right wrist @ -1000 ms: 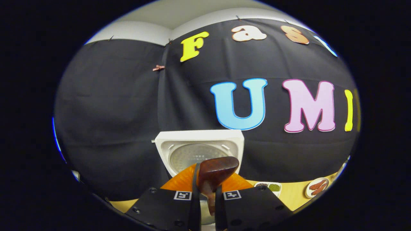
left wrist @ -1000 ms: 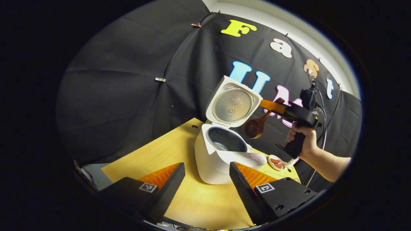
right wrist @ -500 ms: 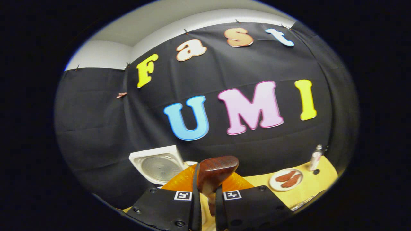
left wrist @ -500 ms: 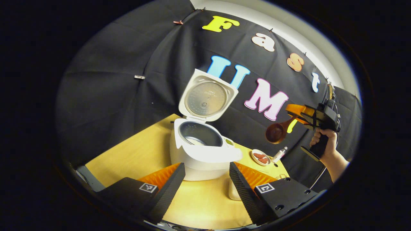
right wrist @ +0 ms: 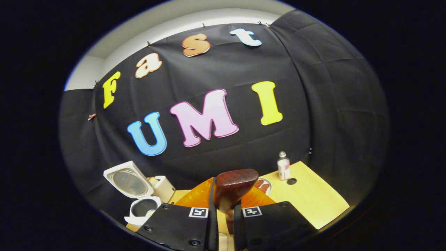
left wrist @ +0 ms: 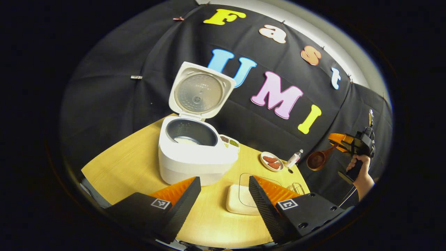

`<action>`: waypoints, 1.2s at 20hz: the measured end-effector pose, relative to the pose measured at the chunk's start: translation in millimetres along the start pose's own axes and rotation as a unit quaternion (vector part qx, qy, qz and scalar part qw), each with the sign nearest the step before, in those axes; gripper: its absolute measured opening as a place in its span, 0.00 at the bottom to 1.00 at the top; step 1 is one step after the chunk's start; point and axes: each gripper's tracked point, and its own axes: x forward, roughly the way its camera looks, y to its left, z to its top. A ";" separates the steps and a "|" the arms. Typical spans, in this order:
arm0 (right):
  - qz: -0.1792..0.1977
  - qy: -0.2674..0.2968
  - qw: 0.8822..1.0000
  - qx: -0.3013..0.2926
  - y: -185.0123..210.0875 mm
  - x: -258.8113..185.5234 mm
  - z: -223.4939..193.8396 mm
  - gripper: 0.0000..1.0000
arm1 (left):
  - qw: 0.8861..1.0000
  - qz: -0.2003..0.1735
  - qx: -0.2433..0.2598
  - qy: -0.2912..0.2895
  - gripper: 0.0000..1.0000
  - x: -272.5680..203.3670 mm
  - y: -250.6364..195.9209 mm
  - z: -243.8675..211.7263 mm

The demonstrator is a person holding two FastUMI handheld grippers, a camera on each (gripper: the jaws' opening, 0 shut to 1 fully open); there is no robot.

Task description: Close the left gripper, press the button to open the rice cooker; take a wooden spoon from the chopstick holder with the right hand, scoop a spoonful of rice and pour it into the rice cooker, then put the wooden spoon back into the chopstick holder.

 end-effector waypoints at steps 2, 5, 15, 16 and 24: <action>-0.007 0.011 1.000 0.008 -25.5 2.9 -12.0 0.20 | 1.000 0.006 -0.003 0.011 0.96 -1.3 -14.8 -7.9; -0.026 0.018 0.999 0.020 -62.9 10.7 -34.0 0.21 | 1.000 0.004 -0.001 0.020 0.96 -6.5 -49.2 -13.9; -0.065 0.092 0.985 0.133 -157.5 45.1 -123.0 0.21 | 0.997 0.055 0.053 0.011 0.96 -20.0 -89.1 -14.2; -0.067 0.102 0.983 0.137 -163.0 47.6 -132.1 0.21 | 0.997 0.059 0.051 0.011 0.96 -20.4 -88.7 -14.1; -0.067 0.128 0.983 0.113 -163.6 52.4 -167.6 0.27 | 0.991 0.118 0.061 -0.024 0.96 -26.8 -51.8 22.9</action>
